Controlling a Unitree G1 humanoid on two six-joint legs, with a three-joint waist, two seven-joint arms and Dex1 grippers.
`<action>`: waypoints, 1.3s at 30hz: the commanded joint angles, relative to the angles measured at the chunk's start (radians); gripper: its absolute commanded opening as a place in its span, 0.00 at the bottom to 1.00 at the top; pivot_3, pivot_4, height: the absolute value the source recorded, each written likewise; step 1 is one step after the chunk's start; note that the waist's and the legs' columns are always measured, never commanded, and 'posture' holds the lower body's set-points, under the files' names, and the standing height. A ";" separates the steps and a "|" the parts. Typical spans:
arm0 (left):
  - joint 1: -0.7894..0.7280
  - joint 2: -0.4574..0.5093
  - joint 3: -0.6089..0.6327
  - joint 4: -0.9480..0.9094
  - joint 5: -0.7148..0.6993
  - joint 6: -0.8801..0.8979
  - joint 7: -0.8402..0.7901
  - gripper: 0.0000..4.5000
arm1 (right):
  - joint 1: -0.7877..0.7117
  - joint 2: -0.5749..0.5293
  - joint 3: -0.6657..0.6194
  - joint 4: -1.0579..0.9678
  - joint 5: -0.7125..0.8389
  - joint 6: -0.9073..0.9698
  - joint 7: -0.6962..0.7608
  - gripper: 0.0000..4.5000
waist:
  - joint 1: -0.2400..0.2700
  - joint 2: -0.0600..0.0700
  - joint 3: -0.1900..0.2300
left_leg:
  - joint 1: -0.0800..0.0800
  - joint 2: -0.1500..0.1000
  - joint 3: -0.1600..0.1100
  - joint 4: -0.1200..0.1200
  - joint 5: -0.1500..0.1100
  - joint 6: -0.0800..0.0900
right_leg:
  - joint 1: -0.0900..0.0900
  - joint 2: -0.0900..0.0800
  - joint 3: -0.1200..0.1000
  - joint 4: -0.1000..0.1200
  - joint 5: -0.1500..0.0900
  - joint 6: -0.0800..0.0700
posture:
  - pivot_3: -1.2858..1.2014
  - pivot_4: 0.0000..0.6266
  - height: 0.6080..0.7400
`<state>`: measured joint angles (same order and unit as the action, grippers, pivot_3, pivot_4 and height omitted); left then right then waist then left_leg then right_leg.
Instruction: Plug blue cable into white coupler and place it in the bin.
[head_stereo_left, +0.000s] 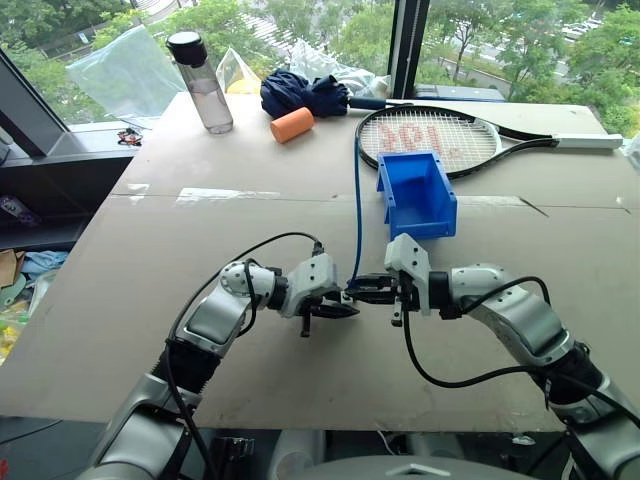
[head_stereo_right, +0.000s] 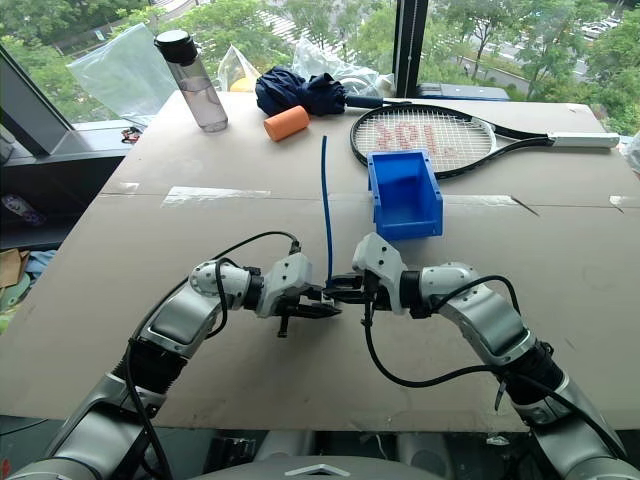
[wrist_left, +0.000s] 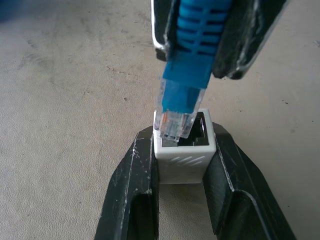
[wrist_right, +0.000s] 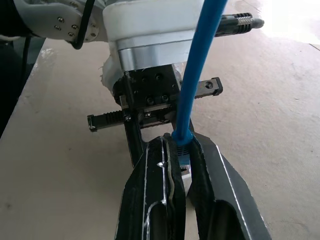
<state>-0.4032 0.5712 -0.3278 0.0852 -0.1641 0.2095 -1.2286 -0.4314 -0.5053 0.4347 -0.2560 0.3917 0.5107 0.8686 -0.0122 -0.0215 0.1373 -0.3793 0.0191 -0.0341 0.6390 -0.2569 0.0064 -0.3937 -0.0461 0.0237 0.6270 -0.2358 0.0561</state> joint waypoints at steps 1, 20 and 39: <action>-0.010 0.005 0.003 -0.013 -0.004 -0.011 -0.019 0.13 | -0.010 -0.026 0.056 0.029 -0.055 0.008 0.072 0.00 | 0.000 0.000 0.000 | 0.000 0.000 0.000 0.000 0.000 0.000 | 0.000 0.000 0.000 0.000 0.000 0.000 | 0.52 0.24 1.00; -0.014 -0.017 0.000 -0.013 0.021 -0.024 -0.004 0.13 | -0.136 0.020 0.172 0.198 -0.194 0.067 0.206 0.00 | 0.000 0.003 -0.006 | 0.001 0.000 0.000 0.000 0.000 0.000 | 0.001 0.000 0.000 0.001 0.000 0.000 | 0.52 0.24 1.00; 0.018 -0.060 0.046 -0.051 -0.010 0.016 0.093 0.13 | -0.095 0.071 0.094 0.207 -0.186 0.091 0.187 0.00 | 0.001 0.006 -0.018 | 0.006 0.000 -0.001 0.001 0.000 0.000 | 0.007 0.000 -0.001 0.001 0.000 0.000 | 0.52 0.24 1.00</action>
<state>-0.3709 0.5331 -0.3203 0.0801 -0.1404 0.2154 -1.1660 -0.5880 -0.4513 0.4981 -0.1050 0.2027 0.5542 1.0766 -0.0109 -0.0152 0.1193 -0.3727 0.0187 -0.0351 0.6398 -0.2569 0.0063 -0.3865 -0.0462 0.0226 0.6276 -0.2367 0.0547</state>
